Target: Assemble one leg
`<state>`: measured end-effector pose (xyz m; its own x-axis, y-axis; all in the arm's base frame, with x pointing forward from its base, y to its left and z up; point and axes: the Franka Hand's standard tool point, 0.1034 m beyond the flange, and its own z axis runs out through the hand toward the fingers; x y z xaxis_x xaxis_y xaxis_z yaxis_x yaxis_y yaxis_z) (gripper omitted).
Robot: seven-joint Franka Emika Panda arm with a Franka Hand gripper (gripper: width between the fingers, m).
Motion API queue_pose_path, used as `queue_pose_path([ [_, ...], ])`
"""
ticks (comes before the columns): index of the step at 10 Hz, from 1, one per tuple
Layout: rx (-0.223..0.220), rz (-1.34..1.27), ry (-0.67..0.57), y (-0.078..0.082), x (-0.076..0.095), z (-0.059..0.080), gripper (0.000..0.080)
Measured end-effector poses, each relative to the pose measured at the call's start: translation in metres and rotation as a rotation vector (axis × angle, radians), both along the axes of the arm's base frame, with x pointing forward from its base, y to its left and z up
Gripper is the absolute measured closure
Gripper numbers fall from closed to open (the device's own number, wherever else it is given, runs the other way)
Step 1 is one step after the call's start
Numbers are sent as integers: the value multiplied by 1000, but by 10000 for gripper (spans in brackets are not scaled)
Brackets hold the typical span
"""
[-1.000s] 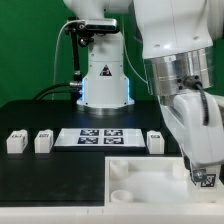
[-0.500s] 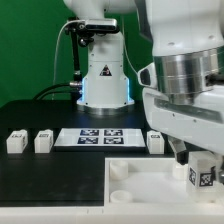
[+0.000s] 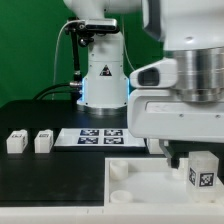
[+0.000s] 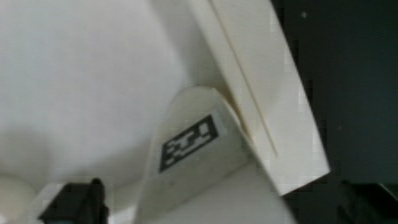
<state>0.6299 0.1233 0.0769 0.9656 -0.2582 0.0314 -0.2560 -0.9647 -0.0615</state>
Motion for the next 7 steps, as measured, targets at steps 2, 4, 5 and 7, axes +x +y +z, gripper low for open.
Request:
queue_pose_path([
  [2,-14,212,-7,-2,1,-1,151],
  [4,-8,145,-3,0,0,-1,151],
  [5,-8,146,-3,-1,0,-1,252],
  [7,-4,29,3,-3,1,-1,387],
])
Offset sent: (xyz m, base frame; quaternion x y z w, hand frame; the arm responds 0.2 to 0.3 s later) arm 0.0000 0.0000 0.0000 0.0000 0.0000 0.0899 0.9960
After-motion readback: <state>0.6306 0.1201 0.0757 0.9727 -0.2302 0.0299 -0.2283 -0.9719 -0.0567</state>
